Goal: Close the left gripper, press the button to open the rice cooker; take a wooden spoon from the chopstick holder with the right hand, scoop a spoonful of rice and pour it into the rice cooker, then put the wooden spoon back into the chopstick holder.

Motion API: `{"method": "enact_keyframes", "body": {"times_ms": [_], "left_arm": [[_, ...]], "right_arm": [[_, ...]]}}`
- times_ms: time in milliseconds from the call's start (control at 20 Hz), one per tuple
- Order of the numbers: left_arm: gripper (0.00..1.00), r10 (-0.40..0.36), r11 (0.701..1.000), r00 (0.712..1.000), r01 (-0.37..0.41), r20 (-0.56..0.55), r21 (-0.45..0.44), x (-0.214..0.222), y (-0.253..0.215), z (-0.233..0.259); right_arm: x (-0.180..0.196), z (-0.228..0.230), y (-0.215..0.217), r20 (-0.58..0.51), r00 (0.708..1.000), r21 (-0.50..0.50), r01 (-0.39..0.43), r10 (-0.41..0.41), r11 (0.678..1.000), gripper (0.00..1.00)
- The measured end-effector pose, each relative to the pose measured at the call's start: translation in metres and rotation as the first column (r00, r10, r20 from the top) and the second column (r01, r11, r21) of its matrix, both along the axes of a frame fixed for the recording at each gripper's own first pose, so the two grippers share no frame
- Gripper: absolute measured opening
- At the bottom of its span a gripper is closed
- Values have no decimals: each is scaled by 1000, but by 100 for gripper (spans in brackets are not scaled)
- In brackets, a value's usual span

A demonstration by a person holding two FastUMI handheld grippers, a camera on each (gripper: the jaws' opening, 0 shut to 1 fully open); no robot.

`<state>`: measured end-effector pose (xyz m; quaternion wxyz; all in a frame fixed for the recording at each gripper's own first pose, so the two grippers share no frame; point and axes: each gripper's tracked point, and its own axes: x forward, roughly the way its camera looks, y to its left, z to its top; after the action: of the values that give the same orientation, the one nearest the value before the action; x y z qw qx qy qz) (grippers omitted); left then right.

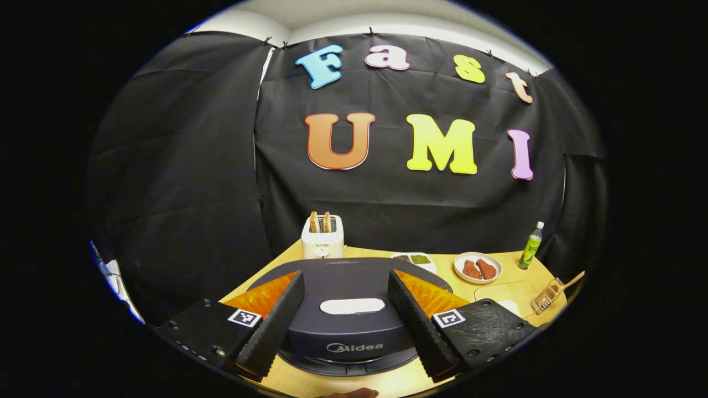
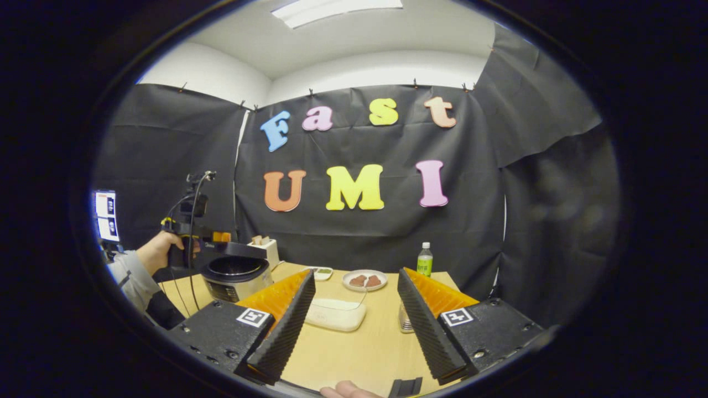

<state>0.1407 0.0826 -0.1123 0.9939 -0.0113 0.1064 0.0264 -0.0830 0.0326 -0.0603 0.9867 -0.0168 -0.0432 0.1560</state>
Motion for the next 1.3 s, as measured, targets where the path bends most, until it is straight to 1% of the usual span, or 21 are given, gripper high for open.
{"method": "enact_keyframes", "body": {"times_ms": [50,150,250,350,500,550,600,700,850,900,950,1000,1100,1150,1200,1300], "left_arm": [[98,-2,1000,1000,2,-8,0,-2,0,-7],[98,-4,1000,1000,4,-6,8,-8,-2,-20],[98,-7,1000,1000,7,-10,14,-10,-1,-27],[98,-7,1000,1000,7,-21,6,-12,-2,-40],[98,-4,1000,999,5,-40,20,-17,-2,-60],[98,-7,1000,1000,7,9,27,-19,-1,-53],[99,-3,1000,1000,3,9,12,-20,0,-57],[100,14,1000,998,-13,53,-14,-19,-2,-59],[99,29,999,993,-32,115,24,-21,-3,-66],[99,28,999,989,-31,142,23,-19,-1,-65],[87,25,1000,988,-27,151,7,-20,-2,-66],[99,18,1000,986,-20,163,8,-20,-3,-63],[98,12,1000,986,-16,164,27,-21,-2,-64],[87,10,999,988,-16,154,40,-21,-1,-62],[98,9,999,990,-15,144,43,-22,-2,-61],[96,-5,1000,994,5,111,3,-27,-9,-58]], "right_arm": [[-3,0,4,2,1000,-3,2,-2,1000,96],[-10,4,16,8,1000,-28,-7,7,1000,98],[-17,10,28,23,999,-51,-23,24,998,97],[-19,13,36,34,999,-54,-31,33,998,96],[-20,7,47,21,998,-44,-50,51,998,97],[-19,4,48,15,998,-40,-53,54,998,97],[-18,2,48,8,998,-35,-54,55,998,97],[-14,-2,48,-3,999,-21,-49,49,999,98],[-11,-7,47,-14,999,-14,-41,41,999,97],[-11,-8,47,-15,999,-15,-40,40,999,97],[-11,-8,48,-14,999,-15,-40,40,999,97],[-13,-8,48,-13,999,-18,-40,40,999,98],[-13,-6,47,-6,999,-27,-37,37,999,98],[-13,-5,45,2,999,-30,-32,32,999,98],[-13,-2,42,12,1000,-30,-23,23,999,98],[-12,2,38,27,1000,-28,-2,3,1000,96]]}}
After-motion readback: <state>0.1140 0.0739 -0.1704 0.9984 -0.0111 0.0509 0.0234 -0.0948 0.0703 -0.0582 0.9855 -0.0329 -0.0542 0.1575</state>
